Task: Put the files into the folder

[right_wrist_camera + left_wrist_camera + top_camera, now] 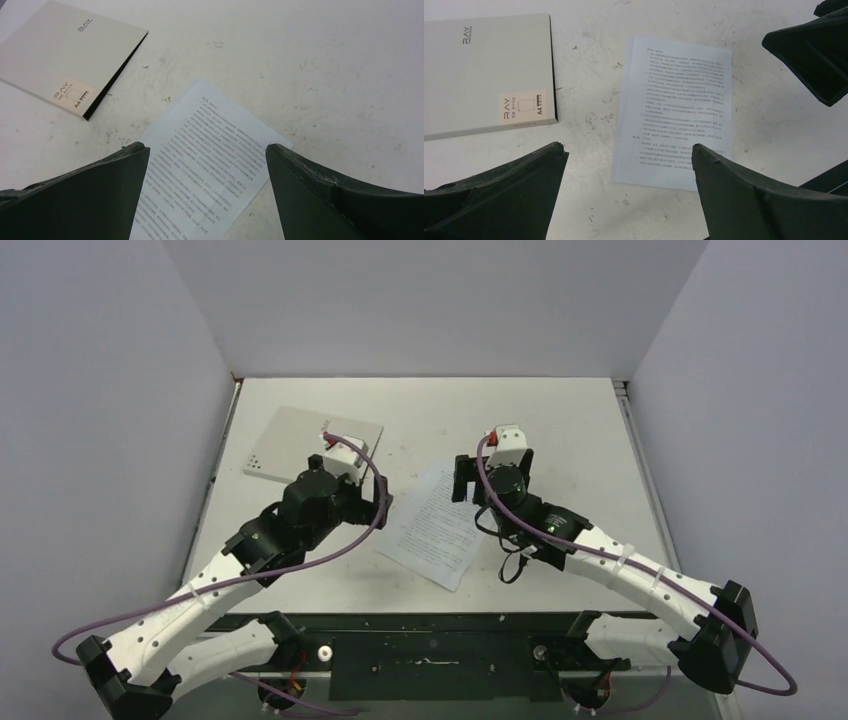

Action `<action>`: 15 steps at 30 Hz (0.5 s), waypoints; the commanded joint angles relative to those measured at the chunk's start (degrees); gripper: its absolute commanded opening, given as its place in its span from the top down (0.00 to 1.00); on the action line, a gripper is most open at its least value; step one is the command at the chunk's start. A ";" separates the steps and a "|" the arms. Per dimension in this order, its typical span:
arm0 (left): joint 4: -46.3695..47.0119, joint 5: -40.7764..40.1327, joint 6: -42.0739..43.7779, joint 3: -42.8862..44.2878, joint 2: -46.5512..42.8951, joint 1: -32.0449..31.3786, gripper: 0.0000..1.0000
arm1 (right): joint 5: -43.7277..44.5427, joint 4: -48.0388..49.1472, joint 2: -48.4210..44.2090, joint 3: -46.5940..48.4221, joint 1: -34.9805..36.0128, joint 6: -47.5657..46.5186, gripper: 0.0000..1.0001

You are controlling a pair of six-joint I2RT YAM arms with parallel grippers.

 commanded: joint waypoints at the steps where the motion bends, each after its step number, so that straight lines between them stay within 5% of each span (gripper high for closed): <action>1: 1.81 -1.22 -1.15 0.43 -4.00 0.98 0.04 | 3.28 -4.35 -2.56 3.86 0.05 -0.50 0.10; 15: -3.24 -4.76 -8.08 2.68 0.69 2.47 0.04 | 4.01 -5.80 0.18 4.28 -1.26 -4.69 0.10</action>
